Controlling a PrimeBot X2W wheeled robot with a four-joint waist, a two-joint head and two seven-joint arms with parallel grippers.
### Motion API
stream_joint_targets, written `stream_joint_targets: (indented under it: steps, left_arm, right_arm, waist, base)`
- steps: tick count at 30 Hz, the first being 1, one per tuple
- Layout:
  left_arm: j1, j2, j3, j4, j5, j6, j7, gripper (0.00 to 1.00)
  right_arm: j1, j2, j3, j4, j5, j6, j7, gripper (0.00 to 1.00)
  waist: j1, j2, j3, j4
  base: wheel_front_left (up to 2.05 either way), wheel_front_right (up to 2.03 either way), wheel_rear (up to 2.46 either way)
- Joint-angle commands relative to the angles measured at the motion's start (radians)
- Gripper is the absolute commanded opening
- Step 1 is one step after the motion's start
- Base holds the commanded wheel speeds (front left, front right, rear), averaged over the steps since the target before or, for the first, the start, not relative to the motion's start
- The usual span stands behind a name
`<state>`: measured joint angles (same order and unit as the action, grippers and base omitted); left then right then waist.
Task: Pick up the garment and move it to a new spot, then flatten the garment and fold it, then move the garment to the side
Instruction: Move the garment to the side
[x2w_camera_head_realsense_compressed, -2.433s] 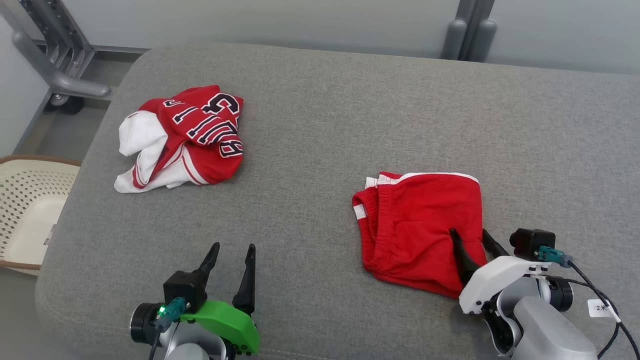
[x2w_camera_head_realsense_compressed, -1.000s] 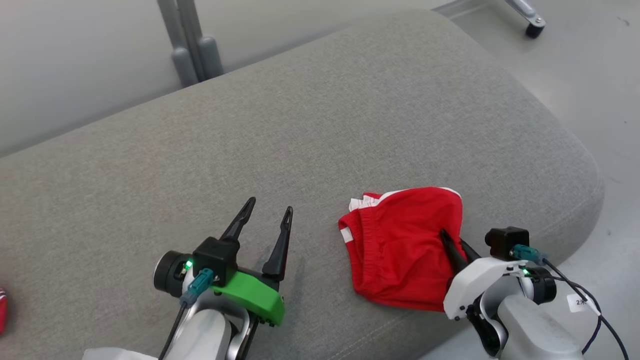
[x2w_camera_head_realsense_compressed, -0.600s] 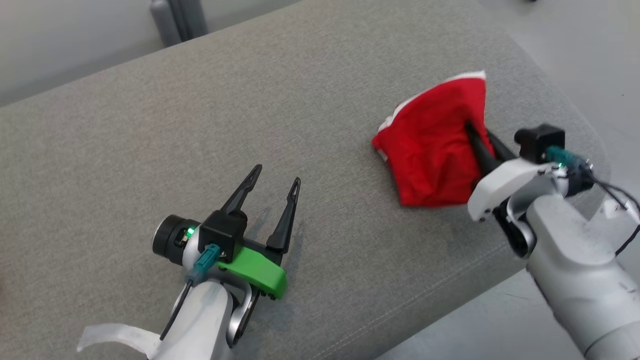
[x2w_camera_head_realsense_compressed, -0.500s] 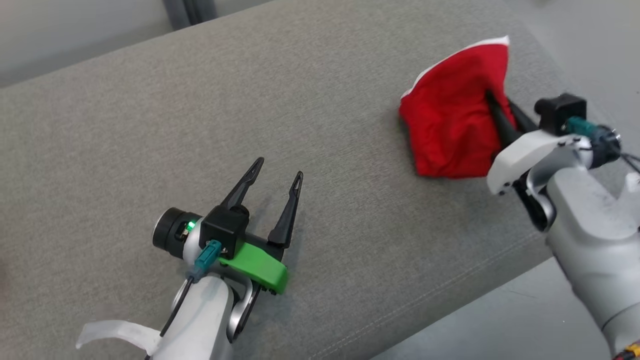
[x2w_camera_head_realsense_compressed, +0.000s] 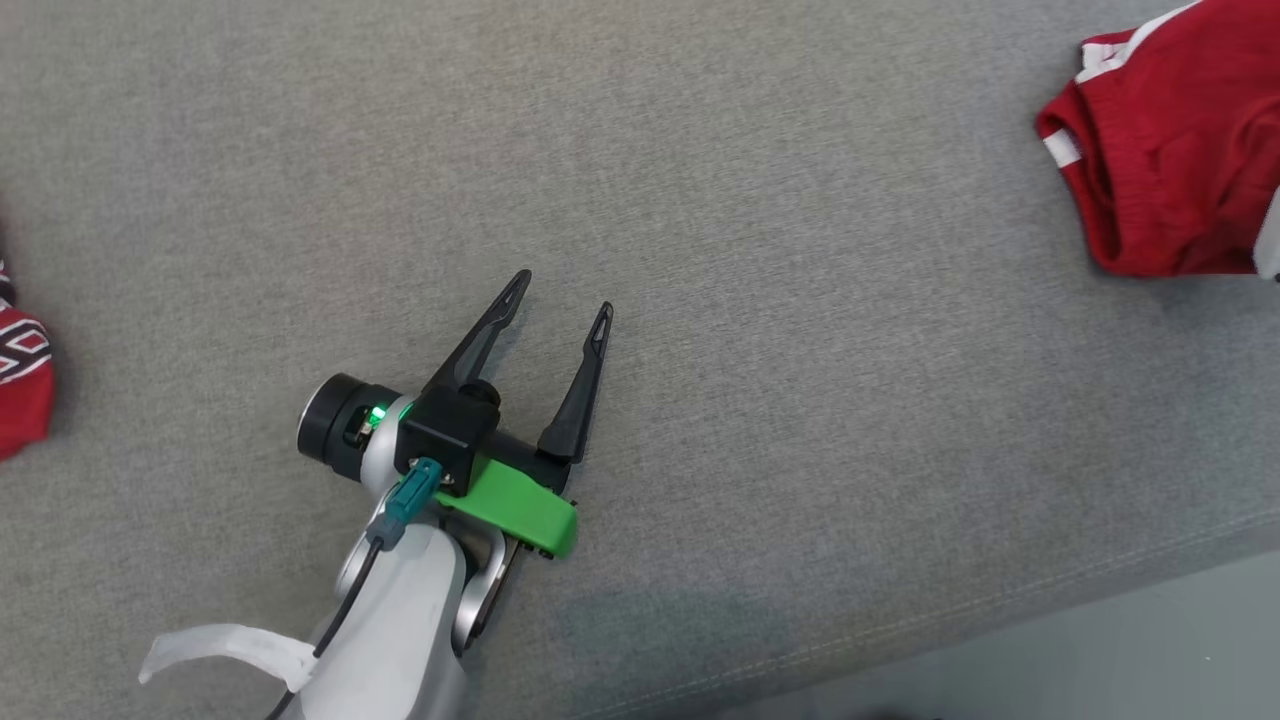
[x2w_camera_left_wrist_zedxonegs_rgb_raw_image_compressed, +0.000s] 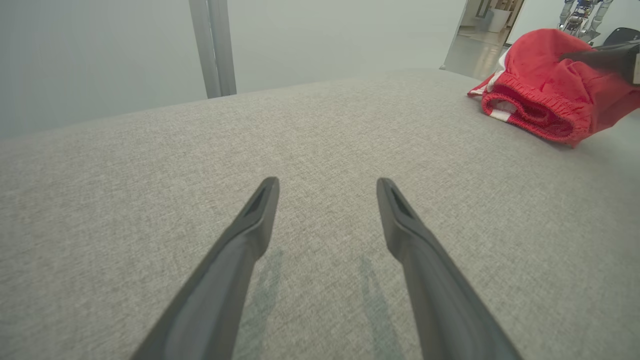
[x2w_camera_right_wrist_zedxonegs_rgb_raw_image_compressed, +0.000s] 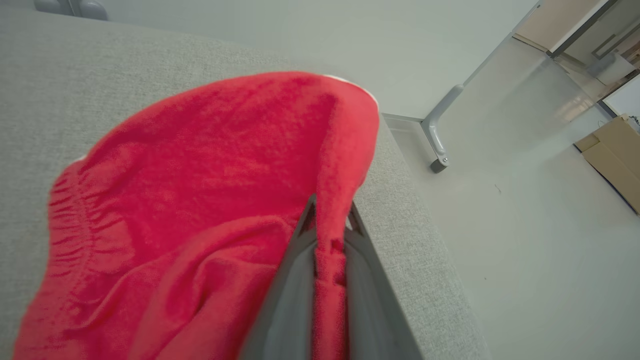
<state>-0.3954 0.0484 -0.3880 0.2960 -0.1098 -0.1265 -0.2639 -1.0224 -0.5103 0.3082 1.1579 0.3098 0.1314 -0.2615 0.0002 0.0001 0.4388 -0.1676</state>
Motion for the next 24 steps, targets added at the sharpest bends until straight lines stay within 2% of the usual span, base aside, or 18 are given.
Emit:
stream_joint_targets:
  steps: [1,5,6,7,8,15,19,24]
  left_arm:
    - [-0.014,0.004,0.005,-0.006,0.007,-0.002,-0.001,1.0]
    - [-0.013,0.005,0.011,-0.017,0.017,-0.004,-0.001,1.0]
    - [-0.015,0.005,0.012,-0.018,0.019,-0.004,-0.001,1.0]
    - [-0.017,0.005,0.011,-0.019,0.02,-0.004,-0.001,1.0]
    - [-0.018,0.005,0.011,-0.019,0.021,-0.005,-0.001,1.0]
    - [-0.012,0.004,0.015,-0.01,0.005,-0.005,0.0,1.0]
    - [0.01,0.005,0.027,-0.007,-0.013,-0.003,0.0,1.0]
    - [0.039,0.004,0.048,-0.005,-0.044,0.017,0.0,1.0]
  right_arm:
    - [-0.015,-0.013,-0.01,0.015,-0.012,-0.001,-0.003,0.0]
    - [-0.056,-0.078,-0.105,0.053,-0.068,-0.001,-0.004,0.0]
    - [-0.061,-0.096,-0.133,0.043,-0.089,-0.002,-0.005,0.21]
    - [-0.061,-0.105,-0.167,0.033,-0.112,-0.002,-0.005,0.76]
    - [-0.055,-0.109,-0.199,0.028,-0.136,-0.001,-0.004,1.0]
    - [0.02,-0.091,-0.436,-0.035,-0.323,-0.001,-0.004,1.0]
    - [0.088,0.011,-0.506,-0.159,-0.376,-0.002,-0.004,1.0]
    - [0.218,0.131,-0.469,-0.329,-0.383,-0.001,-0.004,1.0]
  waist:
    - [-0.0002,-0.0001,0.073,0.074]
    - [-0.0002,-0.0001,0.08,0.08]
    - [-0.0002,-0.0001,0.081,0.08]
    - [-0.0002,-0.0001,0.081,0.08]
    - [-0.0002,-0.0001,0.08,0.08]
    - [-0.0002,-0.0001,0.041,0.088]
    - [-0.0002,-0.0001,-0.007,0.097]
    - [-0.0002,-0.0001,-0.084,0.113]
  base:
    - [0.0,0.0,0.0]
    - [0.0,0.0,0.0]
    - [0.0,0.0,0.0]
    - [0.0,0.0,0.0]
    - [0.0,0.0,0.0]
    - [0.0,0.0,0.0]
    - [0.0,0.0,0.0]
    - [0.0,0.0,0.0]
